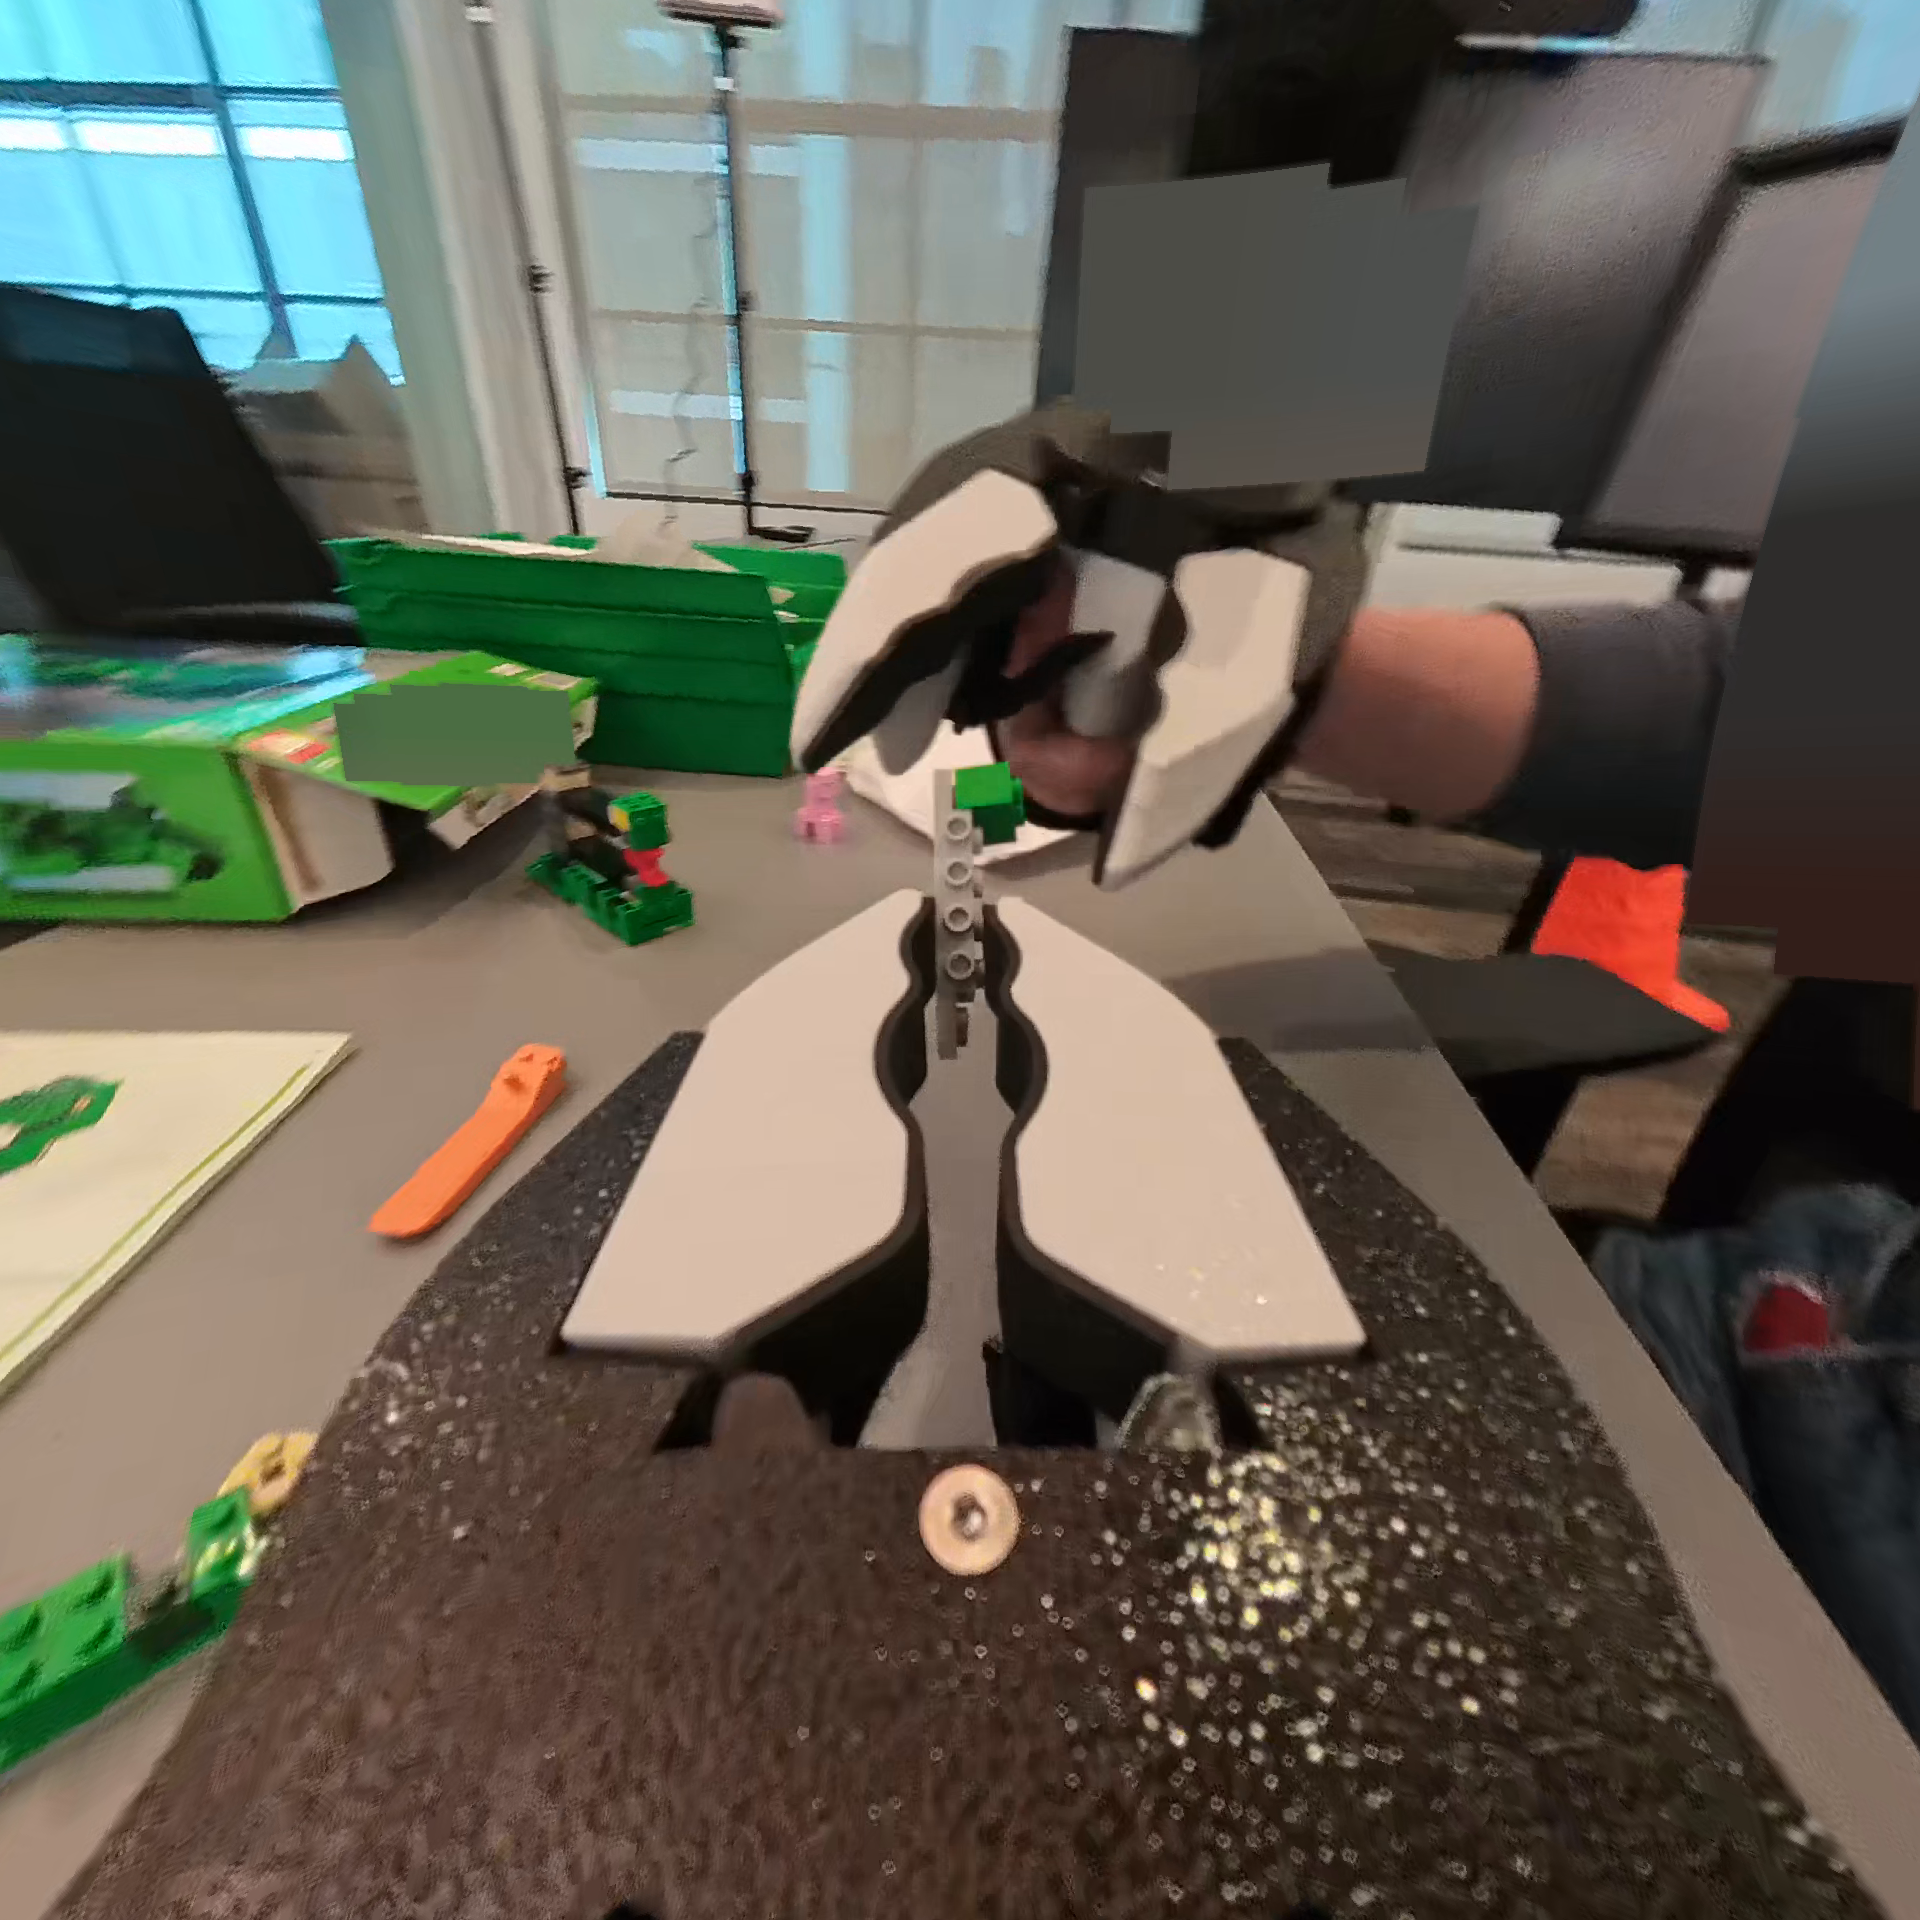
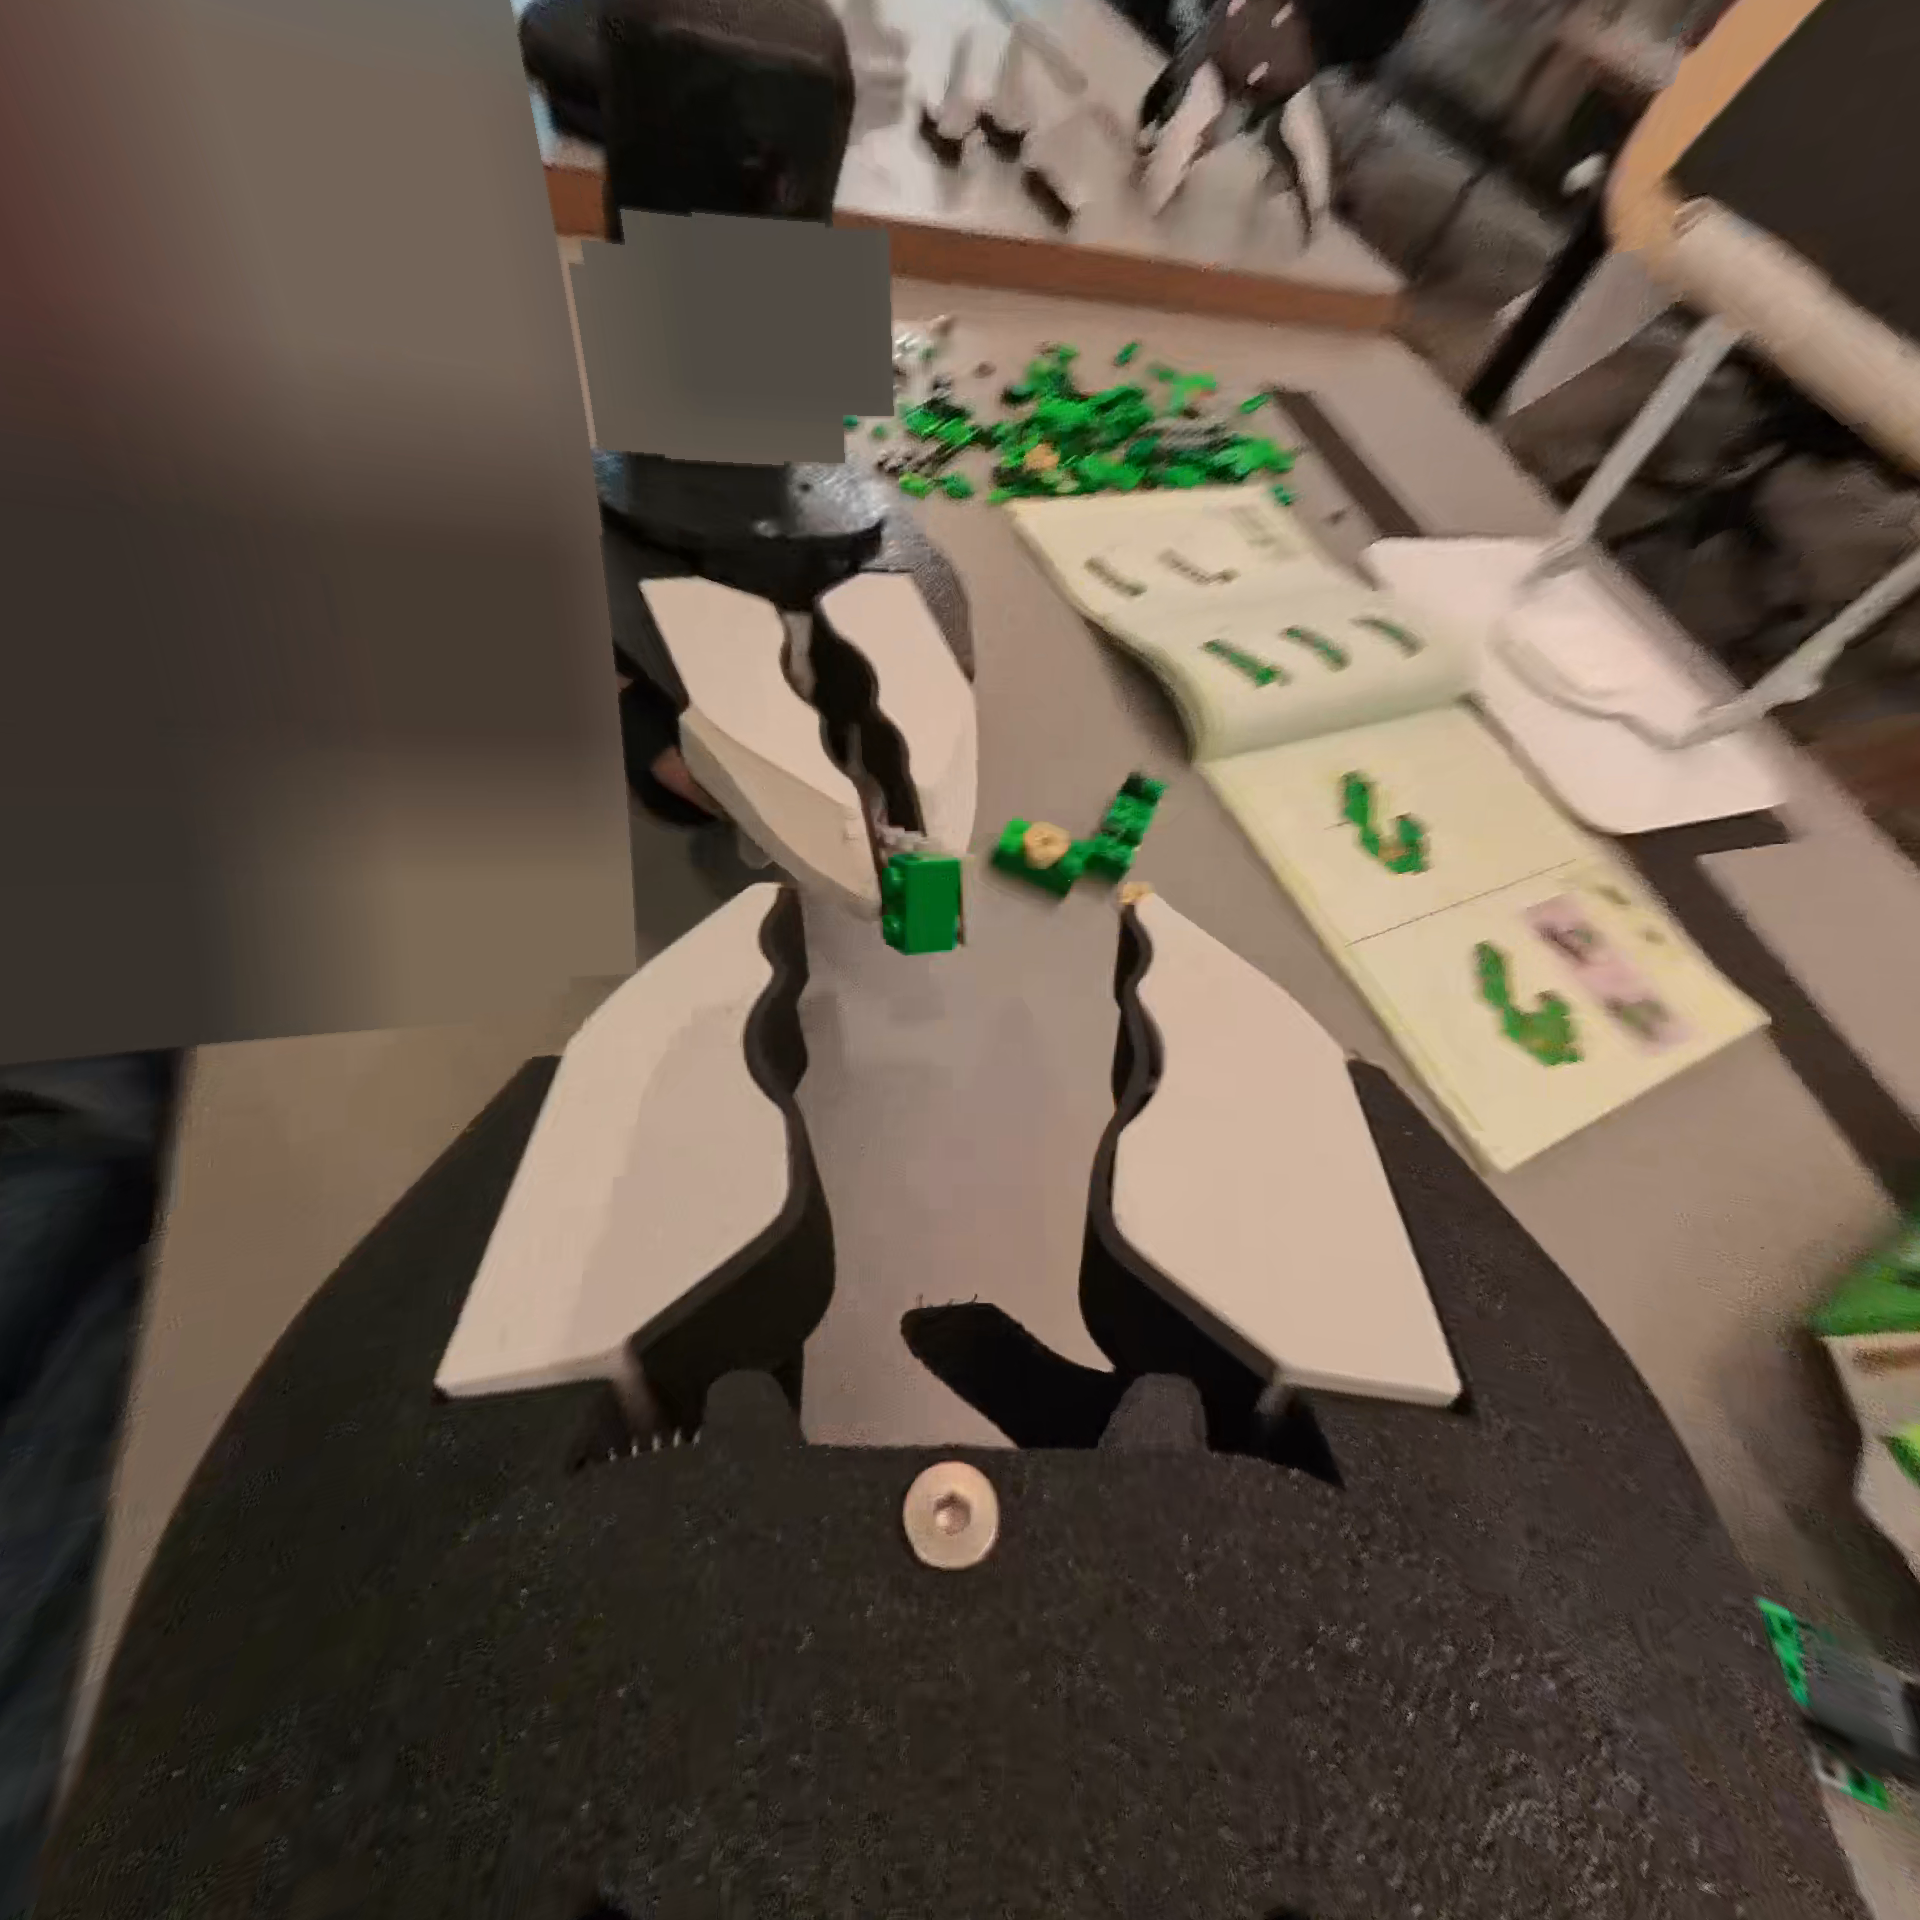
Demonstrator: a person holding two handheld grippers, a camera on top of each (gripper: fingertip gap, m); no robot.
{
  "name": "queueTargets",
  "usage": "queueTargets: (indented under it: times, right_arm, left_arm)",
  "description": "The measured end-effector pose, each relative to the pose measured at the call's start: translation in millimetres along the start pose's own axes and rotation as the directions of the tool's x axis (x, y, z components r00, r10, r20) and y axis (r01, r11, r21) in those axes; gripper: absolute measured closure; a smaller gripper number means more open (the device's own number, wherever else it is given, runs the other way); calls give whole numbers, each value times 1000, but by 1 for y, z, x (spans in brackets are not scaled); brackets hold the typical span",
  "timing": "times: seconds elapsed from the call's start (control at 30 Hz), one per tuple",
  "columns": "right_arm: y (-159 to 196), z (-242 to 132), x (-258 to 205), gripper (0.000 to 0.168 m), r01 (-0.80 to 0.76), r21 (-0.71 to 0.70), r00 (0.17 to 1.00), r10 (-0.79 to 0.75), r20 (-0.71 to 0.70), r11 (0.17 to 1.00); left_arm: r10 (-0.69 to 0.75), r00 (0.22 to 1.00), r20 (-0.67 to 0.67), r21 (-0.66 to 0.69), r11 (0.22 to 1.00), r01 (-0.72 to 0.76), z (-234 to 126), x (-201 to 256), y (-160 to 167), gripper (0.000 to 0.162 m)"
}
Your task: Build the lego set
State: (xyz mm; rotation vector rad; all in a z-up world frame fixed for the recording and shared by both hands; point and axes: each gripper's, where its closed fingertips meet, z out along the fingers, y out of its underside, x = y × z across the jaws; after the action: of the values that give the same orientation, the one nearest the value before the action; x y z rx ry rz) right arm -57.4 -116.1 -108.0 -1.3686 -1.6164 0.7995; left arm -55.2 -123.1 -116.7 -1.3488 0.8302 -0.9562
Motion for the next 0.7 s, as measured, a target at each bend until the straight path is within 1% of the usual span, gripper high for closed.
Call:
queueTargets:
  times: [0.03, 0.13, 0.2, 0.23, 0.3, 0.53, 0.7]
  right_arm:
    - [2, -2, -4, 121, -8, -22, 999, 9, 46, 1000]
    - [7, -6, -13, 134, 16, -77, 992, -6, 125, 997]
    - [10, -6, -19, 139, 33, -114, 987, -14, 163, 993]
    - [10, -6, -20, 140, 36, -122, 985, -15, 172, 992]
    - [12, -7, -25, 150, 45, -126, 977, -17, 211, 991]
    - [10, -9, -29, 152, 30, -118, 965, 2, 263, 993]
    - [11, -8, -27, 152, 72, -109, 968, -44, 245, 991]
  left_arm:
    - [20, 999, -28, -7, 1000, -20, 1, 5, 1, 155]
    - [47, 996, -73, -25, 998, -49, 5, 15, 4, 155]
    - [52, 995, -85, -34, 998, -55, 6, 17, 6, 155]
    - [52, 995, -87, -37, 998, -56, 7, 18, 6, 155]
    - [47, 995, -86, -40, 998, -51, 7, 18, 7, 155]
    - [28, 993, -114, -26, 999, -31, 7, 22, 6, 155]
    - [20, 993, -113, -23, 999, -22, 7, 21, 5, 155]
